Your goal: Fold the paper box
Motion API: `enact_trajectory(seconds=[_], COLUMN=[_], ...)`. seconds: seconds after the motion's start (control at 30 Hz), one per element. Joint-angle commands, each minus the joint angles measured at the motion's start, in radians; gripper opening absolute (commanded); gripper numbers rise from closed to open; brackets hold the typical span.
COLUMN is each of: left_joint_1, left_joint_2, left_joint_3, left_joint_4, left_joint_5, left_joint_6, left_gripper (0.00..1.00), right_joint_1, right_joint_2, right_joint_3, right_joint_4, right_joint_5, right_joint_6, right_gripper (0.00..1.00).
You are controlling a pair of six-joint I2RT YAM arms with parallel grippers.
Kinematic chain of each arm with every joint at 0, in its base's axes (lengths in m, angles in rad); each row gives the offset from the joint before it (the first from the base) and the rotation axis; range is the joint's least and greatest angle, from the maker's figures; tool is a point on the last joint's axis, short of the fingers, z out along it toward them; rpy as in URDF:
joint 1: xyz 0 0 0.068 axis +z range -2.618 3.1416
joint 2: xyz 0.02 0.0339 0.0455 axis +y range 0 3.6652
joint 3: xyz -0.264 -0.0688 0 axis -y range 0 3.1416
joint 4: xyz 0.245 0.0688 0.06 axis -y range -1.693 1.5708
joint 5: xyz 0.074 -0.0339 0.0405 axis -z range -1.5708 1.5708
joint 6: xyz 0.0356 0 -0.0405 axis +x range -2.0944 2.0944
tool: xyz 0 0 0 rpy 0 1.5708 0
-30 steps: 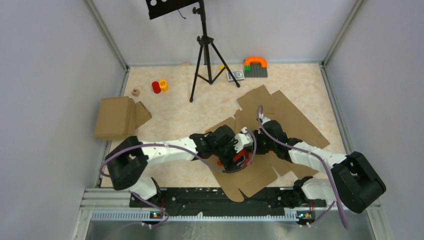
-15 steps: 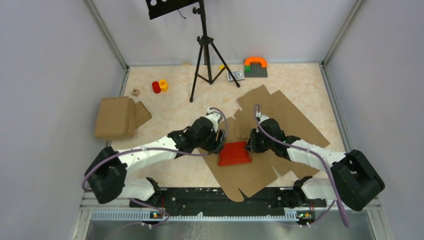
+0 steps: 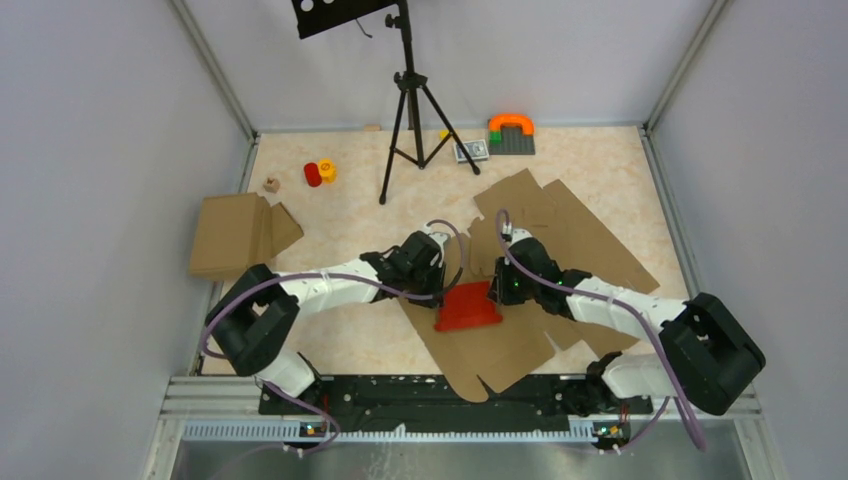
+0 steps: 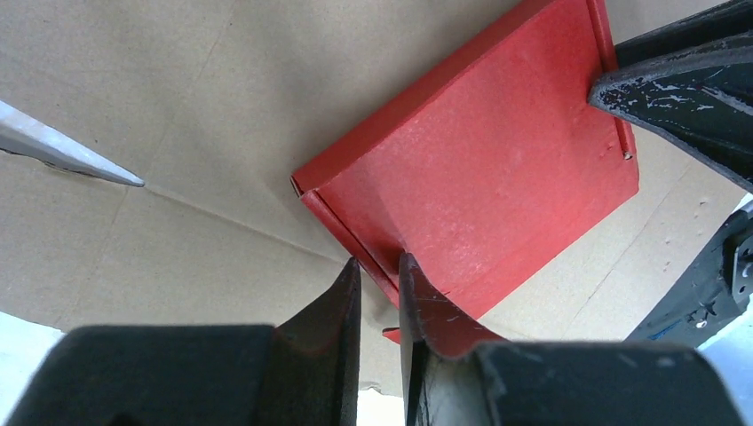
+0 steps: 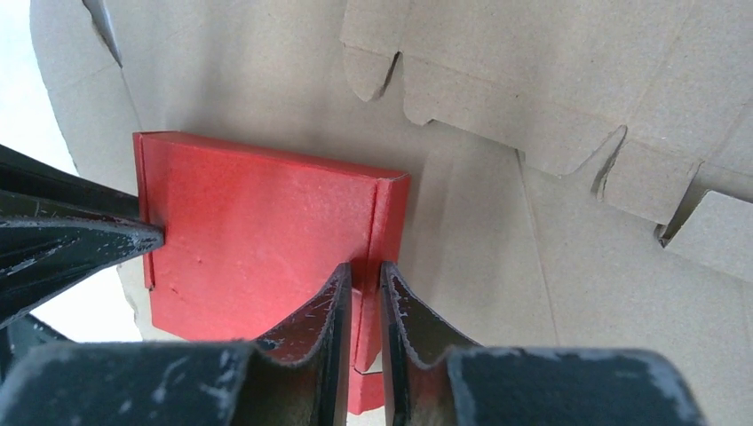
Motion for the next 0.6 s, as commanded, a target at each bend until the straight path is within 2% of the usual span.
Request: enact_trajectory(seconds=[0.0, 0.27, 0.43, 0.57], left_joint_1=[-0.016, -0.016, -0.009, 0.017], left_joint_2=[0.073, 0.099, 0.061, 0.026], left_joint_3=[0.004, 0.056, 0.101, 0.104], left_joint_4=[0.088, 0.078, 0.009, -0.032], left_joint_5=[0.057, 0.111, 0.110, 0.216], left_joint_6=[-0.002, 0.020, 0.046, 0.049], left_gripper=[0.16, 0.09, 0.11, 0.13], right_joint_1=[0.073, 0.148, 0.151, 0.152], right_joint_2=[0.065, 0.091, -0.012, -0.082], right_joint_3=[0.029, 0.082, 0.093, 0.106], right_joint_4=[0.010, -0.016, -0.064, -0.143], right_joint_5=[-0.008, -0.003, 0.006, -0.025], right_joint_6=[0.017, 0.024, 0.053, 0.095], right_gripper=[0.10, 0.04, 0.01, 0.00])
